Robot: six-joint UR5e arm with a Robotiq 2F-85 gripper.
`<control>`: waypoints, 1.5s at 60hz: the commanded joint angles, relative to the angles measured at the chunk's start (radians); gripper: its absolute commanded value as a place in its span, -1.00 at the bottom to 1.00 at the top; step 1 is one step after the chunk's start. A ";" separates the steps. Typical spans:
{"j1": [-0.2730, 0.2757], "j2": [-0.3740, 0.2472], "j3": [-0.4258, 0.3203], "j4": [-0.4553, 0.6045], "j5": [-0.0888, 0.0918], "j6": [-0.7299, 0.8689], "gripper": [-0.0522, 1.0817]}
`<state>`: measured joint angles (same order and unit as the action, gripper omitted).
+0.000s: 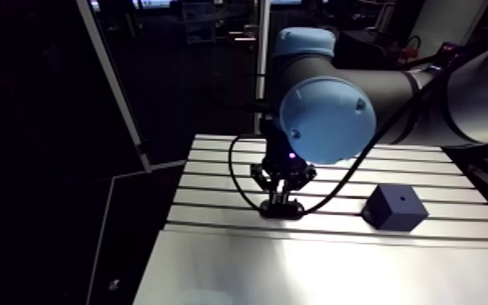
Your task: Pick up the M10 bolt and insert it into the hole until fully seated.
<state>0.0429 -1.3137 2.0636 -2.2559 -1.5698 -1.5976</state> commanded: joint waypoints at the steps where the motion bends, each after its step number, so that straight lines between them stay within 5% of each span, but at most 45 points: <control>1: 0.000 -0.004 -0.004 0.000 0.001 0.000 0.55; 29: -0.012 -0.070 -0.085 0.112 0.006 0.002 0.94; 56: -0.044 -0.084 -0.215 0.288 0.006 -0.006 0.99; 74: -0.134 -0.074 -0.335 0.494 0.003 -0.055 0.99; 90: -0.223 -0.066 -0.364 0.568 0.000 -0.134 0.99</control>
<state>-0.1142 -1.3861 1.7271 -1.7513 -1.5679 -1.6755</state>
